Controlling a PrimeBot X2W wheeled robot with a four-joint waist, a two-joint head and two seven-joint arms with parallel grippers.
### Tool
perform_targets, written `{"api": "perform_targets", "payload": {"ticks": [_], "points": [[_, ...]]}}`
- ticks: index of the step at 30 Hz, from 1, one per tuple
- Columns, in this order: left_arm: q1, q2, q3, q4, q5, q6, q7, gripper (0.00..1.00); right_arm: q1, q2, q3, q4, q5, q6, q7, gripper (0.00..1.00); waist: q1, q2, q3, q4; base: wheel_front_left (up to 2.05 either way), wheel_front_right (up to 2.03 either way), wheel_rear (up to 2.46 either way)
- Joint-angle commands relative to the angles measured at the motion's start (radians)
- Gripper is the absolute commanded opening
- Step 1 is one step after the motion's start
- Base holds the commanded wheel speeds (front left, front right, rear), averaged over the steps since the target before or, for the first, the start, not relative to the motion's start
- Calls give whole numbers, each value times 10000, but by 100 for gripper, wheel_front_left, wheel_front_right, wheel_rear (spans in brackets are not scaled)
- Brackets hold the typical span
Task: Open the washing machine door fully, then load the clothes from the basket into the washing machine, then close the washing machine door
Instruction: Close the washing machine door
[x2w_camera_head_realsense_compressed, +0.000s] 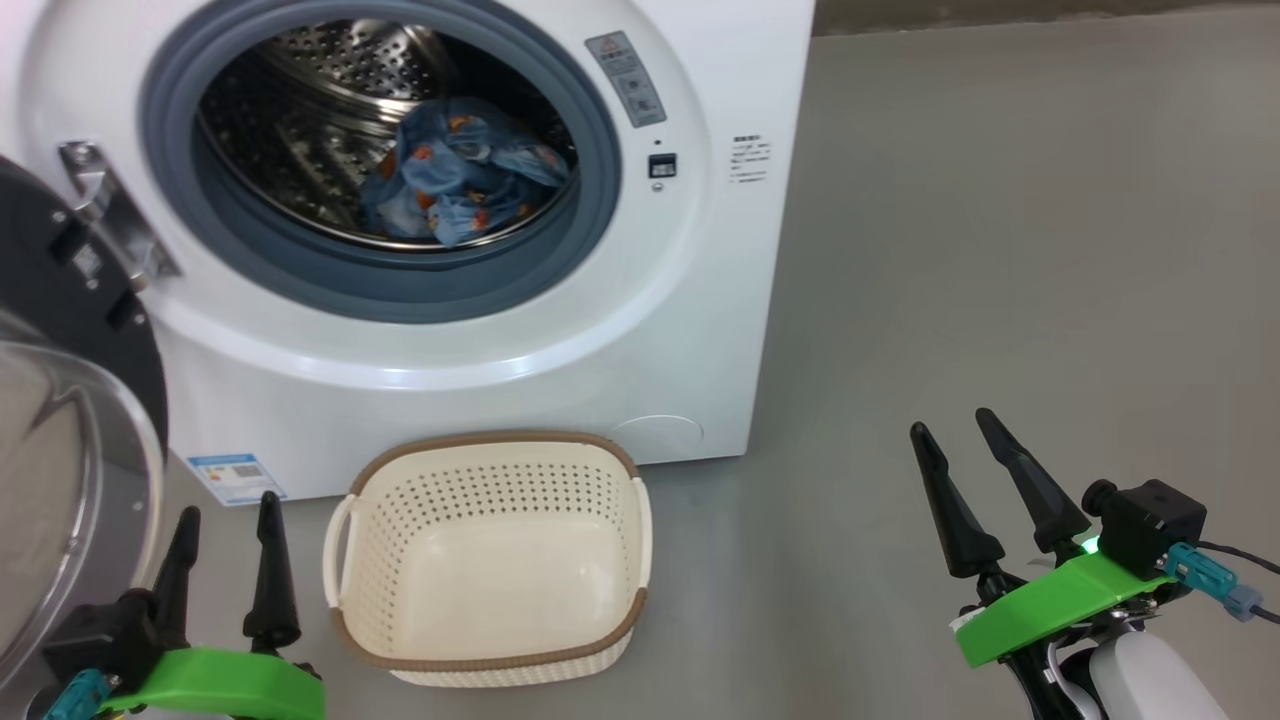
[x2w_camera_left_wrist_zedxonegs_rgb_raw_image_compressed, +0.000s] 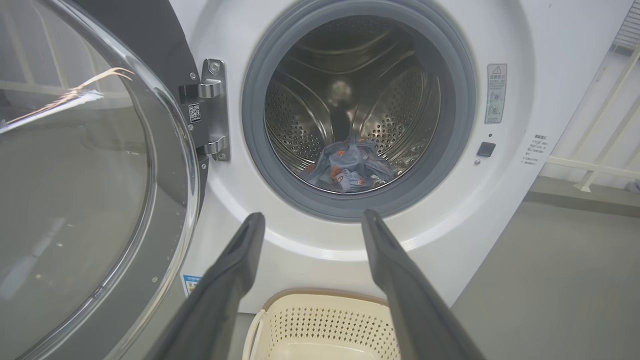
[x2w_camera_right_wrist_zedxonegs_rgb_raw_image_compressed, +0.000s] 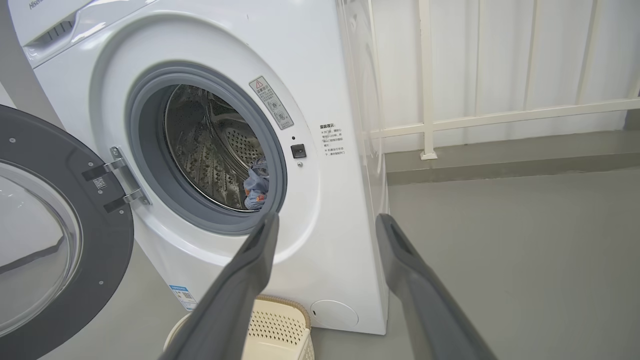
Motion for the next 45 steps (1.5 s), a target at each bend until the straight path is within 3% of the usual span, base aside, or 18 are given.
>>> {"api": "perform_targets", "payload": {"ticks": [1, 30, 45], "points": [[-210, 147, 334, -195, 132, 2, -36, 100, -14, -75, 189, -256, 68, 16, -48, 100, 0, -1, -38, 220, 0, 0, 0], [-5, -10, 472, -216, 486, 499, -36, 100, 93, -97, 453, -131, 206, 16, -48, 100, 0, -1, -386, 3398, 0, 0, 0], [44, -27, 383, -199, 517, 742, -36, 100, 187, -72, 569, -71, 208, 16, -48, 100, 0, -1, -476, 4571, 0, 0, 0]]}}
